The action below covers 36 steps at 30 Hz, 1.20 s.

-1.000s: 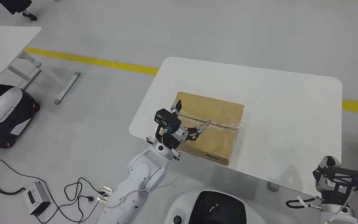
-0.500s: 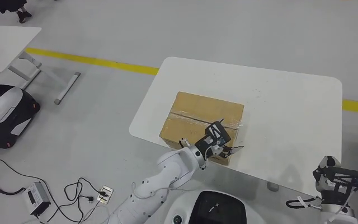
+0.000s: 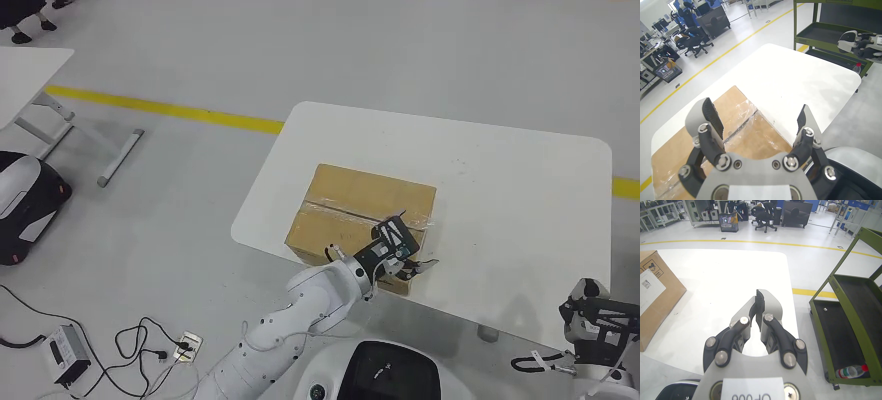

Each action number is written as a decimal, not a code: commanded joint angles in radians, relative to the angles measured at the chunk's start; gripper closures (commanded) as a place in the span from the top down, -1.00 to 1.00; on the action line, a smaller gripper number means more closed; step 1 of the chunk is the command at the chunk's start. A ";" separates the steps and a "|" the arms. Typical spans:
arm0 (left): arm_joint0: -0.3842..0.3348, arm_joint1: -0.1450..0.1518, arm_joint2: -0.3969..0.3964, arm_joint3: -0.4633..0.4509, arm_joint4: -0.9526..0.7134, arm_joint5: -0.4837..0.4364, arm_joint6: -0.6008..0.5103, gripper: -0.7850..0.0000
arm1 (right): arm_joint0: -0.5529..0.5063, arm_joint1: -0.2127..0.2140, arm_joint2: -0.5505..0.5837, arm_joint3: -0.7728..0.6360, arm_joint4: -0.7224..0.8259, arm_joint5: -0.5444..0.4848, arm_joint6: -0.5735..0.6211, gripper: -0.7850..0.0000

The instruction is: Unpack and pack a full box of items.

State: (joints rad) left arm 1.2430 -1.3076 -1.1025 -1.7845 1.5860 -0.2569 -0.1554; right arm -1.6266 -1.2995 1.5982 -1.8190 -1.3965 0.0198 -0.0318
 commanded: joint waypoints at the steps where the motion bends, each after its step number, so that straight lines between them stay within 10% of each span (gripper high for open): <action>1: 0.000 0.000 0.000 0.000 0.000 0.000 0.000 1.00 | 0.000 0.000 0.000 0.000 0.000 0.000 0.000 -1.00; 29: -0.034 -0.002 0.001 0.015 0.059 -0.006 -0.131 0.99 | 0.000 0.000 0.000 0.000 0.000 0.000 0.000 -1.00; 36: -0.040 -0.002 -0.003 0.023 0.082 0.006 -0.142 0.57 | 0.000 0.000 0.000 0.000 0.000 0.000 0.000 -1.00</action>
State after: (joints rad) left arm 1.2052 -1.3100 -1.1066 -1.7654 1.6584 -0.2503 -0.2940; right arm -1.6266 -1.2995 1.5982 -1.8190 -1.3965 0.0198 -0.0318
